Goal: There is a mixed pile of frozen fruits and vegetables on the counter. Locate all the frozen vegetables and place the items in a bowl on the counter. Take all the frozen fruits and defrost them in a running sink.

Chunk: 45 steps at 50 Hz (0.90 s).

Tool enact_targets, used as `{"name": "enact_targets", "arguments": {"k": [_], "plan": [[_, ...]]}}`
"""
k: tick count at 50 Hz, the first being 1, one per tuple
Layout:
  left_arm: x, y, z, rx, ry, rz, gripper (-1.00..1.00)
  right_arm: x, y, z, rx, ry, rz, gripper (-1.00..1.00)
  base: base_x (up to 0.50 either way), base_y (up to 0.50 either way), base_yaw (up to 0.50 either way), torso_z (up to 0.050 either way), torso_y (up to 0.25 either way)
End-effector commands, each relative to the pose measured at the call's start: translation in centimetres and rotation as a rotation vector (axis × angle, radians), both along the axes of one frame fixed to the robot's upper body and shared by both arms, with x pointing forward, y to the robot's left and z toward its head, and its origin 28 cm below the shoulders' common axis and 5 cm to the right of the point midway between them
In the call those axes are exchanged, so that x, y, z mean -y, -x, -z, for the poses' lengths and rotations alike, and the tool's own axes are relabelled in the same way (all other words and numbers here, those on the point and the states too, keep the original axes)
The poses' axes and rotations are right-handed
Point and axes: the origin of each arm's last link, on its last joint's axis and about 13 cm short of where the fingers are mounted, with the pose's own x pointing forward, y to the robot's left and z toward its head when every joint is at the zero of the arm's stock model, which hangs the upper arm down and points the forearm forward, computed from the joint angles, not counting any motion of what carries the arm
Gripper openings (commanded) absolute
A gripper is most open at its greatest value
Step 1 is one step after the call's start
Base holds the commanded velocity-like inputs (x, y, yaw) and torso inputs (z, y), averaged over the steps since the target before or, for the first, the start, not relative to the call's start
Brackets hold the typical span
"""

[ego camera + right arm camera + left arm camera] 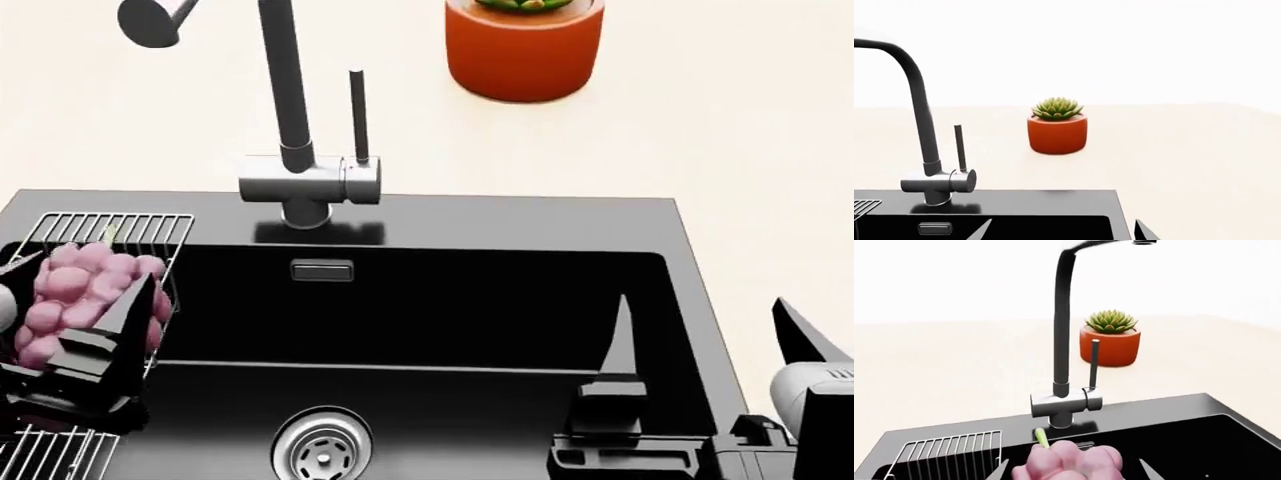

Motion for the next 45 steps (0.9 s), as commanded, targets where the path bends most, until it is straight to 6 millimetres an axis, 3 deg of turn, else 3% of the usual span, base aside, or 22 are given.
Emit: {"name": "enact_targets", "arguments": {"k": [1,18,25,45], "plan": [[2.5,-3.7,-0.9,-0.036,0.010,0.133,-1.00,-0.1,0.1,0.0,-0.001,-0.003,-0.013,1.00,0.00,0.00,0.00,0.000,0.000],[6.4,-8.5,1.4,-0.166,-0.085,0.307,-1.00,0.3,0.1,-0.1,0.002,-0.009,0.003,1.00,0.00,0.00,0.00,0.000,0.001],[7.2,-10.5,4.8,-0.265,-0.093,0.337,-1.00,0.2,0.0,0.1,-0.008,-0.006,0.004,1.00,0.00,0.00,0.00,0.000,0.000],[8.7,-10.0,11.2,-0.411,-0.139,0.390,-1.00,0.1,-0.3,0.6,-0.025,0.000,-0.006,1.00,0.00,0.00,0.00,0.000,0.001]]}}
